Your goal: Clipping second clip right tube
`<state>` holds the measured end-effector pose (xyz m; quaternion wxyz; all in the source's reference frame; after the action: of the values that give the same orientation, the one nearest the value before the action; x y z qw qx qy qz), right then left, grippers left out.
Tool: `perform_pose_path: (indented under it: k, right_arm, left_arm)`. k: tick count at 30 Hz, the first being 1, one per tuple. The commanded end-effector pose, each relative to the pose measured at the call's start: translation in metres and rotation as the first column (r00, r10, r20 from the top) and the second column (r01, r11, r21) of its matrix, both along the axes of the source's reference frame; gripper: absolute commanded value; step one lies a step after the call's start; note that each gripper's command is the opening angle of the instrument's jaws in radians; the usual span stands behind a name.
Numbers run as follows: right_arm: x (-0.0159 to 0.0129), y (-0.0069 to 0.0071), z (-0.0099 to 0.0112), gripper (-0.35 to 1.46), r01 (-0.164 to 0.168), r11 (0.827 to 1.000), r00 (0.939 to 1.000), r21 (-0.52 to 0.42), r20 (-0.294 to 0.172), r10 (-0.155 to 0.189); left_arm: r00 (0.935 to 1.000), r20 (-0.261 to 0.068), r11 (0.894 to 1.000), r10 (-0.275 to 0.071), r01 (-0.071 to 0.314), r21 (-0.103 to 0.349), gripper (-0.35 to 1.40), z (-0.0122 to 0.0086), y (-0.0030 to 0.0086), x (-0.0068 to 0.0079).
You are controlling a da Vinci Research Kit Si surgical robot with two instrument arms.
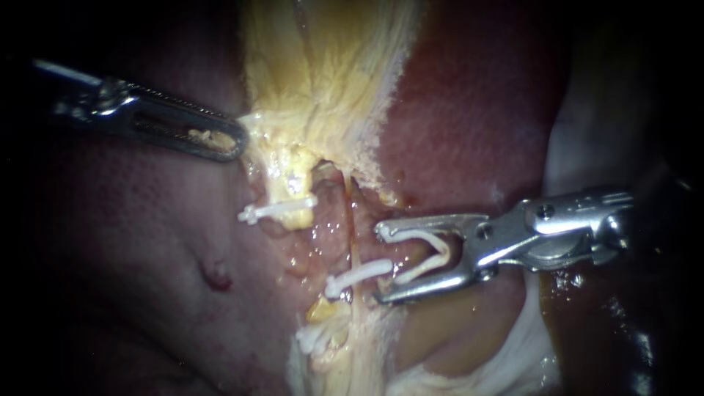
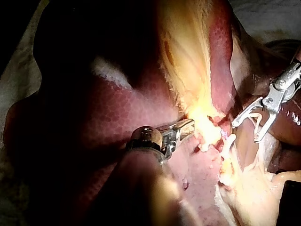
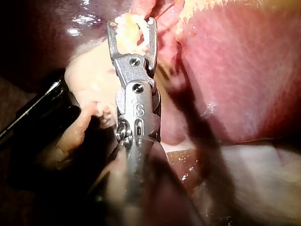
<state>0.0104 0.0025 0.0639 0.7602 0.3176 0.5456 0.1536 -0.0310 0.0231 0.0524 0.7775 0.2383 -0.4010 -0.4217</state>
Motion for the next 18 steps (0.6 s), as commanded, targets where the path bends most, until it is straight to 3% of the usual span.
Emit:
perform_pose_path:
  k: [1,9,18]
  right_arm:
    - [0.0,0.0001,0.0003,0.49,-0.004,1.0,1.0,0.01,0.004,0.004]
    - [0.0002,0.0001,0.0039,0.49,-0.03,0.996,0.9991,0.085,0.033,0.027]
    - [-0.0001,-0.0002,0.0073,0.49,-0.033,0.992,0.9986,0.125,0.044,0.028]
  left_arm:
    - [1.0,0.0,1.0,0.0,0.0,0.0,-0.35,0.0001,0.0,-0.0001]
    - [1.0,-0.001,1.0,-0.001,0.001,-0.001,-0.35,0.0003,-0.0001,-0.0002]
    - [1.0,-0.001,1.0,0.0,0.0,-0.002,-0.35,0.0005,-0.0001,-0.0002]
